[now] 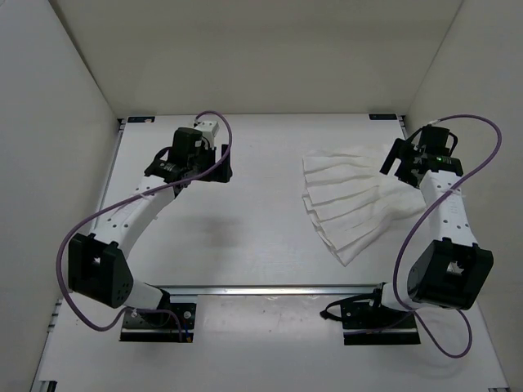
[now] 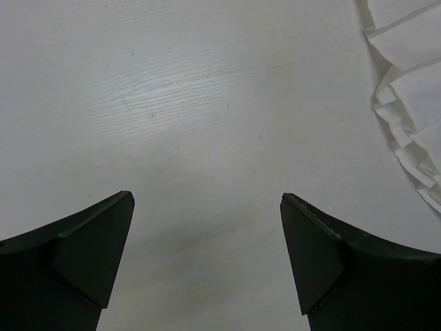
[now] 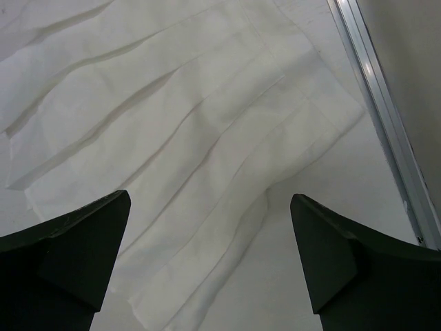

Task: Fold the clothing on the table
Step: Grab the skirt from the pile

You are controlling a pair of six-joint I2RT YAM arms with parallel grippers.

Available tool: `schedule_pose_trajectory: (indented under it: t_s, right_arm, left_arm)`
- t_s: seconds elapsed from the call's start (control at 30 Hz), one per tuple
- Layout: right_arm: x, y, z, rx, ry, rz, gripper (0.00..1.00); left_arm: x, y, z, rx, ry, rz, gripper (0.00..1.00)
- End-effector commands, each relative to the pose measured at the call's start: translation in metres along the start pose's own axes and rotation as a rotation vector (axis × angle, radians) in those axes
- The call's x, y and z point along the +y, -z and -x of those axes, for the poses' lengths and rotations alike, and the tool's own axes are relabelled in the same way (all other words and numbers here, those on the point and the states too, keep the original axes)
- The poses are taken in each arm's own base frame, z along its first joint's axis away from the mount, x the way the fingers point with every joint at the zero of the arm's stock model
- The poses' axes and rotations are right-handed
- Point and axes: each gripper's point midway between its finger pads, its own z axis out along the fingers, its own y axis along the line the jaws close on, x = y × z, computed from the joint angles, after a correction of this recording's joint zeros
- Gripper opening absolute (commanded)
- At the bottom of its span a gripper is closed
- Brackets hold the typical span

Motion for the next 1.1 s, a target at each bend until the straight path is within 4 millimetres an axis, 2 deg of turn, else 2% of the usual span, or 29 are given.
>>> schedule_pose_trajectory:
  t_s: [0.0, 0.17, 0.2, 0.23, 0.3, 0.33, 0.4, 0.47, 0.5, 0.6, 0.63, 0.67, 0.7, 0.77, 0.8, 0.87, 0.93, 1.03, 1.07]
  right_arm:
    - [0.003, 0.010, 0.013, -0.066, -0.023, 0.038, 0.99]
    - [0.008, 0.008, 0.007, -0.053, 0.013, 0.033, 0.99]
    - [0.005, 0.005, 0.001, -0.033, 0.026, 0.008, 0.99]
    - [0.004, 0.005, 0.004, -0.038, 0.033, -0.001, 0.99]
    - [0.003, -0.001, -0.003, -0.009, 0.051, -0.021, 0.99]
    - [0.000, -0.004, -0.004, -0.001, 0.054, -0.051, 0.99]
    - [-0.007, -0.012, -0.010, 0.042, 0.027, -0.077, 0.98]
    - [-0.008, -0.021, -0.026, 0.134, -0.010, -0.059, 0.96]
    - [-0.009, -0.025, -0.031, 0.170, -0.017, -0.067, 0.94]
    - [-0.005, -0.031, -0.049, 0.221, -0.002, -0.083, 0.94]
    - [-0.002, -0.033, -0.057, 0.236, 0.008, -0.094, 0.96]
    - [-0.003, -0.034, -0.060, 0.229, -0.010, -0.103, 0.96]
    - [0.000, -0.035, -0.061, 0.226, -0.028, -0.086, 0.96]
    - [-0.010, -0.040, -0.068, 0.247, -0.113, -0.075, 0.96]
    - [-0.012, -0.040, -0.064, 0.239, -0.142, -0.073, 0.95]
    - [-0.029, -0.040, -0.059, 0.233, -0.159, -0.131, 0.94]
    - [-0.046, -0.042, -0.057, 0.234, -0.141, -0.232, 0.92]
    - [-0.059, -0.048, -0.059, 0.275, -0.123, -0.324, 0.92]
    - [-0.064, -0.053, -0.062, 0.301, -0.134, -0.334, 0.93]
  left_arm:
    - [0.003, 0.021, 0.016, -0.063, -0.001, 0.024, 0.98]
    - [0.008, 0.030, 0.023, -0.104, -0.011, 0.035, 0.98]
    - [0.001, 0.028, 0.019, -0.091, -0.040, 0.031, 0.99]
    - [-0.001, 0.028, 0.023, -0.105, -0.083, 0.036, 0.99]
    - [-0.010, 0.028, 0.024, -0.102, -0.144, 0.014, 0.99]
    - [-0.018, 0.027, 0.026, -0.105, -0.164, -0.003, 0.98]
    - [-0.036, 0.027, 0.041, -0.138, -0.174, -0.054, 0.98]
    - [-0.052, 0.018, 0.046, -0.136, -0.165, -0.110, 0.98]
    - [-0.059, 0.019, 0.057, -0.160, -0.164, -0.126, 0.99]
    - [-0.079, -0.002, 0.052, -0.100, -0.171, -0.187, 0.98]
    - [-0.084, -0.003, 0.056, -0.107, -0.186, -0.190, 0.98]
    - [-0.092, -0.009, 0.050, -0.084, -0.205, -0.209, 0.99]
    - [-0.105, -0.009, 0.054, -0.087, -0.221, -0.235, 0.99]
    - [-0.116, -0.010, 0.059, -0.095, -0.225, -0.261, 0.99]
    - [-0.117, -0.010, 0.063, -0.101, -0.220, -0.264, 0.98]
    - [-0.121, -0.011, 0.059, -0.096, -0.211, -0.289, 0.98]
    - [-0.113, -0.009, 0.059, -0.092, -0.192, -0.281, 0.99]
    - [-0.110, -0.012, 0.051, -0.076, -0.190, -0.274, 0.99]
    - [-0.115, -0.012, 0.050, -0.074, -0.195, -0.281, 0.99]
